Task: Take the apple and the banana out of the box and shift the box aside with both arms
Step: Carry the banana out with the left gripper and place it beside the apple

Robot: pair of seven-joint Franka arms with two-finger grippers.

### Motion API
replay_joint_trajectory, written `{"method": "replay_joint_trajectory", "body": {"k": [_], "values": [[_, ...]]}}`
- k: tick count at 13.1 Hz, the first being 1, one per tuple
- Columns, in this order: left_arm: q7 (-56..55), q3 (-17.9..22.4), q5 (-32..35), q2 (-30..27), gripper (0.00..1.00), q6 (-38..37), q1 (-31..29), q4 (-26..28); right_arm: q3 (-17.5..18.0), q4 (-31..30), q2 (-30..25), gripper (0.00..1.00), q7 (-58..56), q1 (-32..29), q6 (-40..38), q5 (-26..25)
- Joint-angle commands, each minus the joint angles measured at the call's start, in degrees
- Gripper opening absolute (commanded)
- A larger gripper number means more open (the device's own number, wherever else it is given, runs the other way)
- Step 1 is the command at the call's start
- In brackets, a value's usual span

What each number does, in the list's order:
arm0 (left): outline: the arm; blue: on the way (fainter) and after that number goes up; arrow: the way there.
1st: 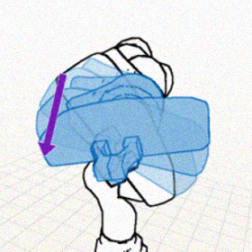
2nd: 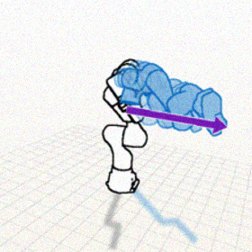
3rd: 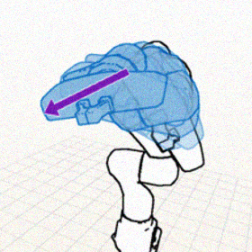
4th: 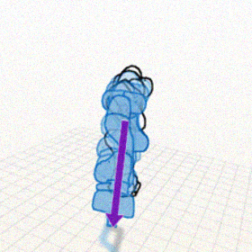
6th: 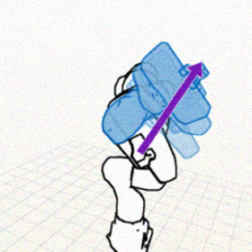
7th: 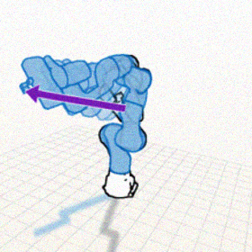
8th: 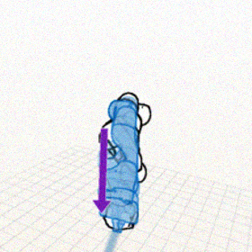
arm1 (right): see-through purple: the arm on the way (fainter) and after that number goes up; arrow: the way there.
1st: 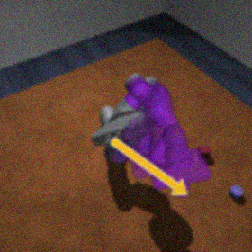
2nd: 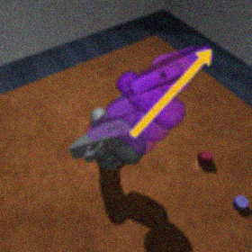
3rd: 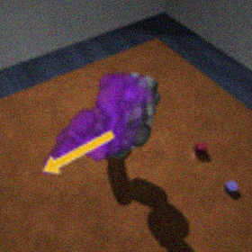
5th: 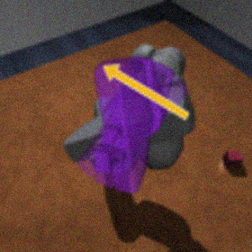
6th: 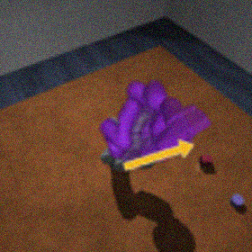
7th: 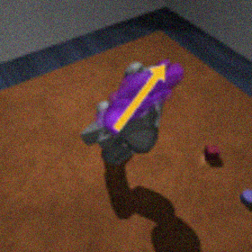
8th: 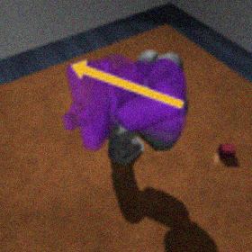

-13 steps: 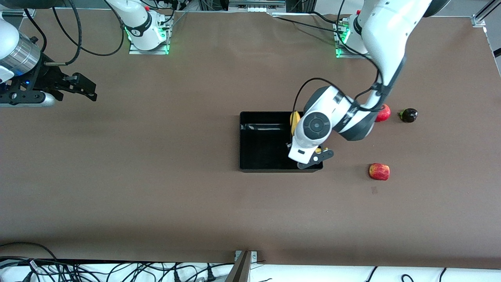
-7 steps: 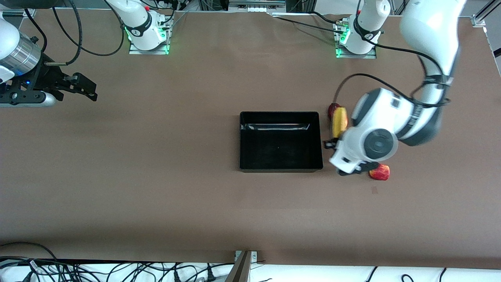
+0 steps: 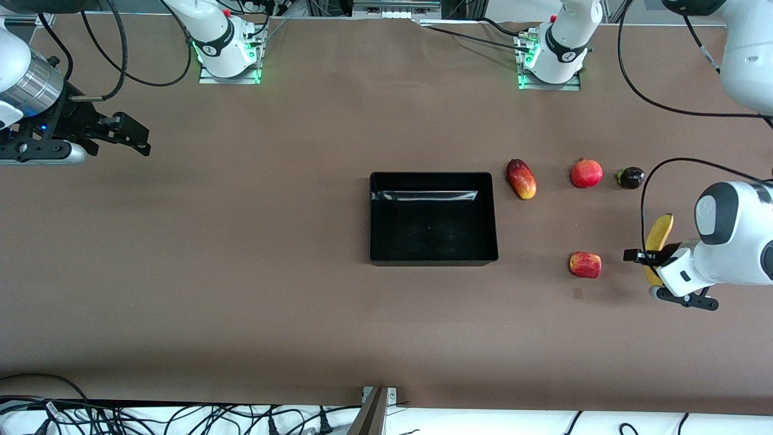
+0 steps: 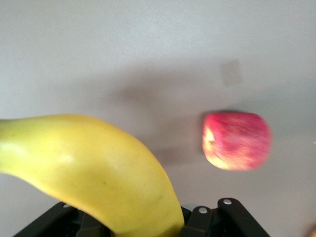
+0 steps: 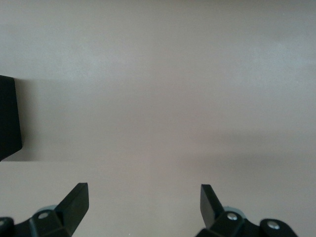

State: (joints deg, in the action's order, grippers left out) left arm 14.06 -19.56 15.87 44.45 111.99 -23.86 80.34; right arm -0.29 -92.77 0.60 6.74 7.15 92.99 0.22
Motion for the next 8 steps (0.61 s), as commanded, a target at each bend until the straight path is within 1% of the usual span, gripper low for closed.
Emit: {"method": "replay_joint_trajectory", "body": {"k": [1, 6, 7, 8], "values": [[3.25, 0.48, 1.62, 1.78, 0.00, 7.87, 0.22, 3.49, -0.06, 0.75, 0.19, 1.00, -0.68, 0.05, -0.09, 0.83], [3.17, 0.66, 1.71, 3.80, 0.00, 11.23, 0.39, 4.29, -0.06, 0.84, 0.19, 1.00, -0.68, 0.23, -0.09, 0.83], [3.17, 0.75, 1.71, 4.50, 0.04, 12.11, 0.39, 4.30, -0.06, 0.84, 0.19, 1.00, -0.59, 0.23, -0.17, 0.83], [3.17, 1.36, 1.71, 4.86, 0.16, 13.07, 0.39, 4.30, -0.06, 0.84, 0.19, 1.00, -0.67, 0.23, -0.17, 0.83]]}}
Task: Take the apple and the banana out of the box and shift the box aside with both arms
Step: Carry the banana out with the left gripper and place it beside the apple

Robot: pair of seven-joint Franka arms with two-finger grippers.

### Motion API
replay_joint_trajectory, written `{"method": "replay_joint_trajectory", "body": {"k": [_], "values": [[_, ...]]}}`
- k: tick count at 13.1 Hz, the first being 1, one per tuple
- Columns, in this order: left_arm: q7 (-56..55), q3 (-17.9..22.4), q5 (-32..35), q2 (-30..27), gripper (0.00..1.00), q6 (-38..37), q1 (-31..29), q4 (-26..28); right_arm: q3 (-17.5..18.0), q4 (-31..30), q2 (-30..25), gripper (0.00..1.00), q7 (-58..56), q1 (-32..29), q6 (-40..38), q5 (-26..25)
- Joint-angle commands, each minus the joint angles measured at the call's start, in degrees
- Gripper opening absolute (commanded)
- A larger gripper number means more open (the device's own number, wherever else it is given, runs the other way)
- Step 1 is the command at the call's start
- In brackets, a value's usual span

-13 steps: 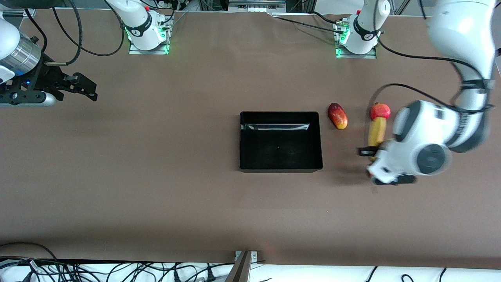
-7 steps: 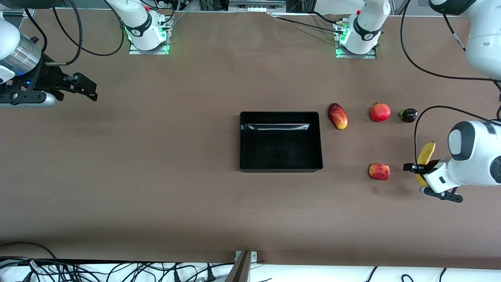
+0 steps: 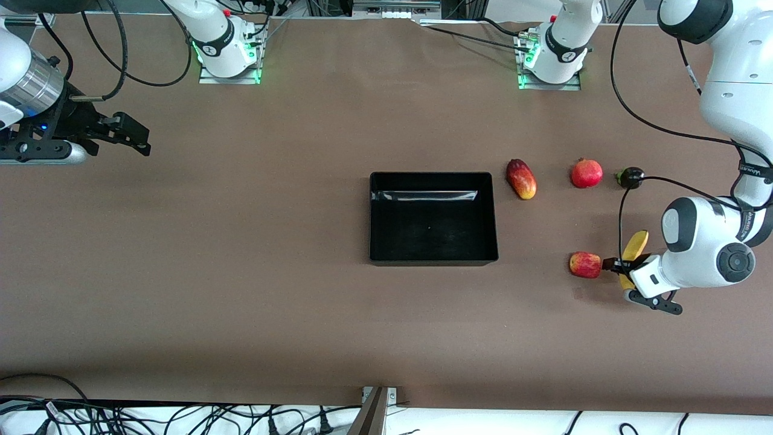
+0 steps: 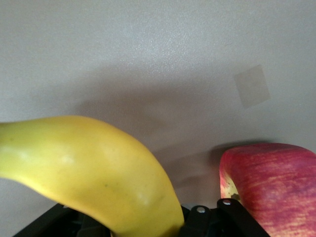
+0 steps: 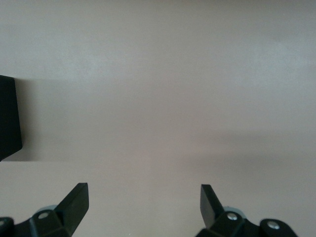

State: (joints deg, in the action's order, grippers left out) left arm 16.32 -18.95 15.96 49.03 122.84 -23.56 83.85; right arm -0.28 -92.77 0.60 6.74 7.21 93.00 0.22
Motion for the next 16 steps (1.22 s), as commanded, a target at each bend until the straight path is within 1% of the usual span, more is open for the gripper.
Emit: {"method": "replay_joint_trajectory", "body": {"k": [1, 3, 4, 6, 7, 8, 9, 10, 11, 14, 16], "values": [[0.91, 1.28, 1.71, 0.36, 0.29, 2.49, 0.27, 0.88, -0.07, 0.84, 0.19, 1.00, -0.67, 0.09, -0.27, 0.83], [0.91, 1.28, 1.71, -0.08, 0.39, 2.06, 0.18, 1.14, -0.07, 0.84, 0.19, 1.00, -0.67, 0.09, -0.27, 0.83], [0.91, 1.28, 1.71, -0.43, 0.46, 1.88, 0.18, 1.14, -0.07, 0.84, 0.19, 1.00, -0.67, 0.09, -0.27, 0.75], [0.91, 1.28, 1.71, -0.52, 0.47, 1.61, 0.09, 1.14, -0.07, 0.84, 0.19, 1.00, -0.67, 0.09, -0.19, 0.57], [0.99, 1.28, 1.71, -0.52, 0.53, 1.61, 0.09, 1.14, -0.07, 0.84, 0.19, 1.00, -0.67, 0.09, -0.10, 0.22], [0.99, 1.28, 1.71, -0.69, 0.55, 1.52, 0.01, 1.14, -0.07, 0.93, 0.19, 1.00, -0.59, 0.09, -0.18, 0.65], [0.91, 1.28, 1.71, -0.87, 0.66, 0.39, -0.08, 1.14, -0.16, 0.84, 0.27, 1.00, -0.24, 0.00, -0.19, 0.74], [0.99, 1.28, 1.71, -1.48, 0.92, -0.92, -0.08, 1.05, -0.07, 0.93, 0.27, 1.00, 0.11, 0.09, -0.19, 0.75], [0.99, 1.28, 1.71, -2.09, 1.00, -1.98, -0.08, 0.88, -0.07, 0.84, 0.27, 1.00, 0.20, 0.18, -0.10, 0.75], [0.38, 1.19, 1.36, -6.21, 1.00, -5.67, 0.88, 0.26, -0.07, 0.84, 0.45, 1.00, -0.67, 0.17, 0.26, 0.92], [-0.32, 1.28, 0.13, -10.25, 1.00, -11.01, 2.37, -1.31, 0.10, 0.66, 0.54, 1.00, -0.76, 1.92, -0.10, 0.83]]}}
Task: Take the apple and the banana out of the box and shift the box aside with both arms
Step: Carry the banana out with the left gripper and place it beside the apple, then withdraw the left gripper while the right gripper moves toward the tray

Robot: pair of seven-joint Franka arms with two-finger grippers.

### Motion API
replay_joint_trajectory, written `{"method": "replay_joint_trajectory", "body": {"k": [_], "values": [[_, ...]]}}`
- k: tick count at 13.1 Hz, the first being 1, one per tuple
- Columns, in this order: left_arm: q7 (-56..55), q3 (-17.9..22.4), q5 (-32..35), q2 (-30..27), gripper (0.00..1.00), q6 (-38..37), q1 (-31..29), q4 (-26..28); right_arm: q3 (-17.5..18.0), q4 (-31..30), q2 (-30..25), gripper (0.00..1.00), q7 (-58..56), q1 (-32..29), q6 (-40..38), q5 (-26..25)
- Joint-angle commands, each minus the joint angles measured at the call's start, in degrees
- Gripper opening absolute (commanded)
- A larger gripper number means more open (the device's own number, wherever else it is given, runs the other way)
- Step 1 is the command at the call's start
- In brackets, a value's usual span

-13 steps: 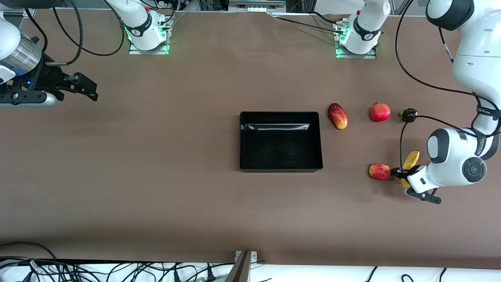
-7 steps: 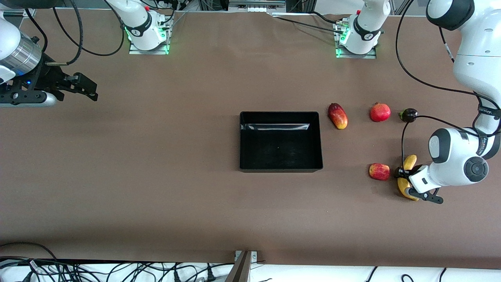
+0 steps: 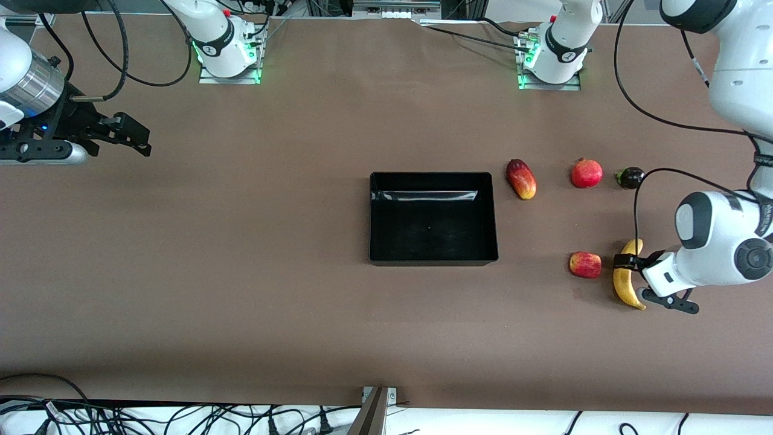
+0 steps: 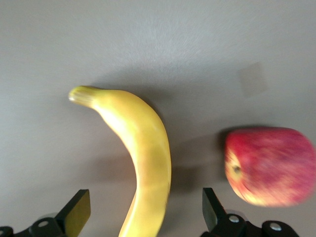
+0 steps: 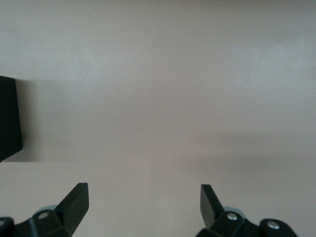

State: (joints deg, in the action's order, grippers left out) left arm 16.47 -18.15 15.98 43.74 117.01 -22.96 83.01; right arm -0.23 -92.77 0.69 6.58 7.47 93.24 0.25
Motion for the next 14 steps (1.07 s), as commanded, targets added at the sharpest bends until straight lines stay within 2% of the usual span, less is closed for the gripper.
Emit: {"method": "replay_joint_trajectory", "body": {"k": [1, 4, 6, 9, 12, 14], "values": [[-1.78, 0.57, -1.99, -6.72, 1.00, -8.70, 3.00, -1.70, 0.05, 0.75, 2.37, 1.00, -0.86, 2.63, -0.34, 0.72], [-10.38, 8.90, -11.90, -15.94, 1.00, -14.43, 11.69, -2.42, 0.14, 0.58, 4.14, 1.00, -1.47, 6.67, -0.25, 0.89], [-12.16, 9.19, -16.05, -22.44, 1.00, -18.46, 13.37, -2.16, 0.05, 0.75, 6.59, 1.00, -0.60, 9.83, 0.45, 1.16], [-13.30, 11.28, -16.42, -30.44, 1.00, -22.08, 18.02, -0.93, 0.05, 0.84, 9.42, 1.00, 0.28, 11.69, 3.17, 2.47], [-12.96, 15.85, -16.24, -38.97, 1.00, -23.05, 23.81, 4.50, 0.05, 0.93, 10.04, 1.00, 0.19, 11.87, 4.41, 4.15], [-12.43, 17.62, -15.98, -40.67, 1.00, -23.67, 25.95, 5.67, -0.03, 0.93, 9.43, 1.00, -0.33, 11.87, 3.89, 4.06]]}}
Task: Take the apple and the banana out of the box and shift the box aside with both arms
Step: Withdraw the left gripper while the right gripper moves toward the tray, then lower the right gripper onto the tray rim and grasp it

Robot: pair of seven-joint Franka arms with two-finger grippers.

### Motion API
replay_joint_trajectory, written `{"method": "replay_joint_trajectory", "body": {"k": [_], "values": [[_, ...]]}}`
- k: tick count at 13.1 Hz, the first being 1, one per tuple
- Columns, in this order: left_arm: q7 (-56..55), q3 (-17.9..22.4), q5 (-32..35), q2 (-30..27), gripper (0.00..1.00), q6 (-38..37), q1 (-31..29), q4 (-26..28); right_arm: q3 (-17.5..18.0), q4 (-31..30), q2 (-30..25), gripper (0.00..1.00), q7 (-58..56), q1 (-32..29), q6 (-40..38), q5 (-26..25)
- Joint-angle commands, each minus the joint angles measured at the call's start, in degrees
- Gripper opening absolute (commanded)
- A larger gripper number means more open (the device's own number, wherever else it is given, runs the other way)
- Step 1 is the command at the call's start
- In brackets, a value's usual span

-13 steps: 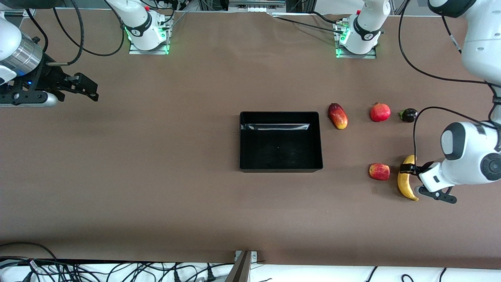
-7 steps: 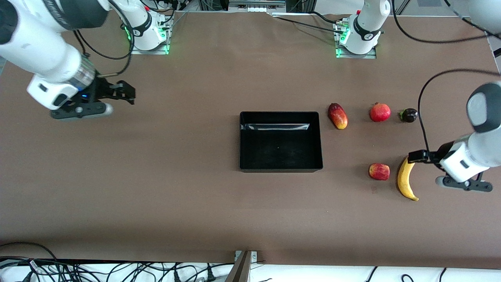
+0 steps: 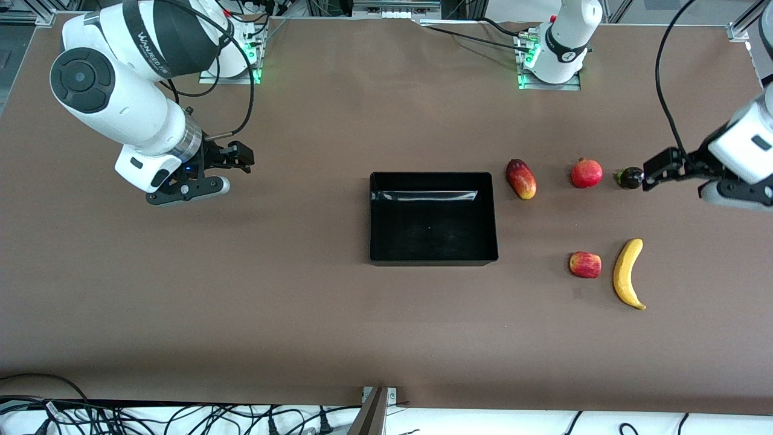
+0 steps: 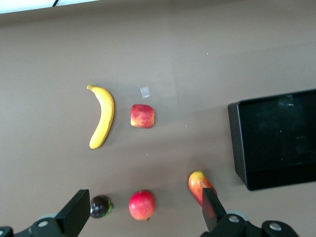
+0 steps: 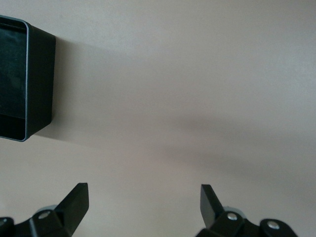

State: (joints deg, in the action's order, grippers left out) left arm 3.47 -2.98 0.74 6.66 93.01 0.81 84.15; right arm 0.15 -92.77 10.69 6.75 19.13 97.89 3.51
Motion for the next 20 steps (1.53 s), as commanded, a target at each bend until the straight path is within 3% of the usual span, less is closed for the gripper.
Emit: {"method": "replay_joint_trajectory", "body": {"k": [1, 4, 6, 8, 11, 16, 18, 20], "values": [[0.66, 2.54, -0.57, -3.76, 1.00, -0.98, 2.18, 4.45, -0.76, 1.09, -1.11, 1.00, -1.29, 0.21, -0.95, 0.88], [0.75, 2.46, -0.65, -6.21, 1.00, -2.48, 2.36, 4.97, -3.48, 2.49, -2.43, 1.00, -3.83, -0.23, -4.89, 0.89], [0.75, 2.54, -0.66, -7.01, 1.00, -4.76, 2.36, 4.89, -3.23, 3.82, -1.82, 1.00, -3.86, -0.06, -6.31, 1.15], [-0.21, 2.46, -0.66, -7.97, 1.00, -4.95, 2.53, 4.97, -2.79, 3.73, 0.89, 1.00, -0.97, 2.30, -4.22, 6.66], [-0.30, 2.37, -0.74, -8.24, 1.00, -6.52, 2.62, 4.62, -2.79, 3.64, 7.74, 1.00, 7.81, 9.06, 6.48, 6.78], [-0.30, 2.37, -0.74, -8.15, 1.00, -6.70, 2.53, 4.89, -2.96, 6.10, 23.99, 1.00, 20.48, 19.62, 29.41, 6.51], [-0.30, 2.37, -0.74, -8.15, 1.00, -6.70, 2.45, 4.89, -3.49, 7.77, 29.19, 1.00, 22.25, 22.44, 34.28, 4.94], [-0.30, 2.19, -0.74, -8.24, 1.00, -6.79, 2.27, 4.89, -3.32, 7.78, 31.05, 0.99, 23.22, 22.53, 36.40, 3.61]]}}
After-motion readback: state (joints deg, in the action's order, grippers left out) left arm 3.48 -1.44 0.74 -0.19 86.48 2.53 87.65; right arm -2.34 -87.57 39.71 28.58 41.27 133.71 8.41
